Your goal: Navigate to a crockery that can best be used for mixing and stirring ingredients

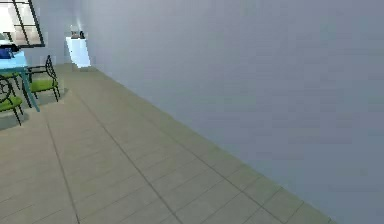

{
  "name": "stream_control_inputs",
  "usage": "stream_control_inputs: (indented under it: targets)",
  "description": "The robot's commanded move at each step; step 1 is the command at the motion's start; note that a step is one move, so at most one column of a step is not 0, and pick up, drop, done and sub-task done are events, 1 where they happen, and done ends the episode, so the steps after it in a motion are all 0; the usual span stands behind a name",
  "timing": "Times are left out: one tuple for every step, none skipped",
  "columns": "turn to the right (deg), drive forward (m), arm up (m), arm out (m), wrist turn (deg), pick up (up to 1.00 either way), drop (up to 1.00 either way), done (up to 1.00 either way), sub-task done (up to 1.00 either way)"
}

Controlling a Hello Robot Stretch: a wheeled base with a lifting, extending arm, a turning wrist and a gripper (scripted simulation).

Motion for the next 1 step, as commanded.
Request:
stream_control_inputs:
  targets:
    - [12.0, 0.0, 0.0, 0.0, 0.0, 0.0, 0.0, 0.0, 0.0]
